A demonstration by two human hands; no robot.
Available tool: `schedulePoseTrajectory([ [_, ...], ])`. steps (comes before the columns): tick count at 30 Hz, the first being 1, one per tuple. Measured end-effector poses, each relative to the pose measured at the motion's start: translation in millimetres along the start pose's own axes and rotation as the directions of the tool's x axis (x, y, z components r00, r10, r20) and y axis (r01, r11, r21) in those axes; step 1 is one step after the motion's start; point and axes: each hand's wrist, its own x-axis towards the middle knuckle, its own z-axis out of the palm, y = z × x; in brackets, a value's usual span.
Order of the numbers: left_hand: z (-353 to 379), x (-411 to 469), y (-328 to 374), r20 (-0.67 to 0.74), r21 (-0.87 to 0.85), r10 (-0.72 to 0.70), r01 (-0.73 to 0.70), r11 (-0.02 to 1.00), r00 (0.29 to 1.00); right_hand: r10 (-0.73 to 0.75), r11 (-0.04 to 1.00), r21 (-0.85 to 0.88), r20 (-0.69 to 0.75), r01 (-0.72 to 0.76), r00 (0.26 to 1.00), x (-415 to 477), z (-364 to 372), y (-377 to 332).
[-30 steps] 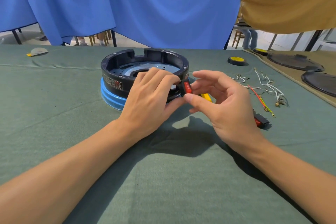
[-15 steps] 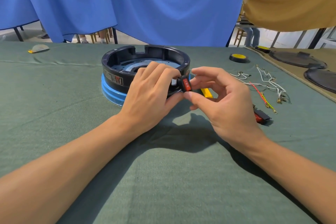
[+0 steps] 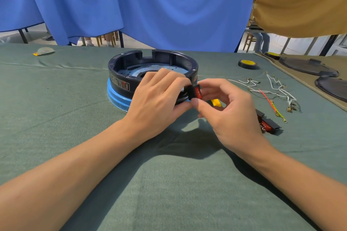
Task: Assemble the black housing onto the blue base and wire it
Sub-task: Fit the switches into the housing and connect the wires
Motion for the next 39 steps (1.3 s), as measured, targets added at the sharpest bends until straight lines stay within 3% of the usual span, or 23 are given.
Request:
schedulePoseTrajectory([
  [3,-5.5,-1.2,-13.4,0.045,0.16,-0.087,0.079,0.984,0.995,0.015,1.0,-0.013,-0.036,-0.016,0.999,3.9,-0.4,4.3],
  [7,-8.9,-6.5,-24.7,0.107,0.185,-0.324,0.301,0.936,0.94,0.001,0.998,-0.064,-0.054,-0.004,0.999,9.5,0.6,7.9],
  [17,-6.4,-3.8,-13.1,0.052,0.151,-0.338,0.327,0.933,0.94,-0.117,0.952,-0.29,-0.063,0.094,0.991,15.1,13.4,9.3],
  [26,-6.6,-3.0,-11.6,0.041,0.123,-0.361,0.354,0.927,0.931,-0.203,0.909,-0.384,-0.063,0.164,0.977,21.9,22.6,9.8],
  [34,-6.5,-2.4,-10.9,0.032,0.115,-0.372,0.367,0.923,0.928,-0.131,0.92,-0.381,-0.064,0.097,0.989,33.2,28.3,7.3],
  [39,-6.3,-3.2,-10.1,0.014,0.12,-0.37,0.366,0.923,0.929,-0.04,0.947,-0.318,0.033,0.048,0.999,49.2,11.5,0.9],
])
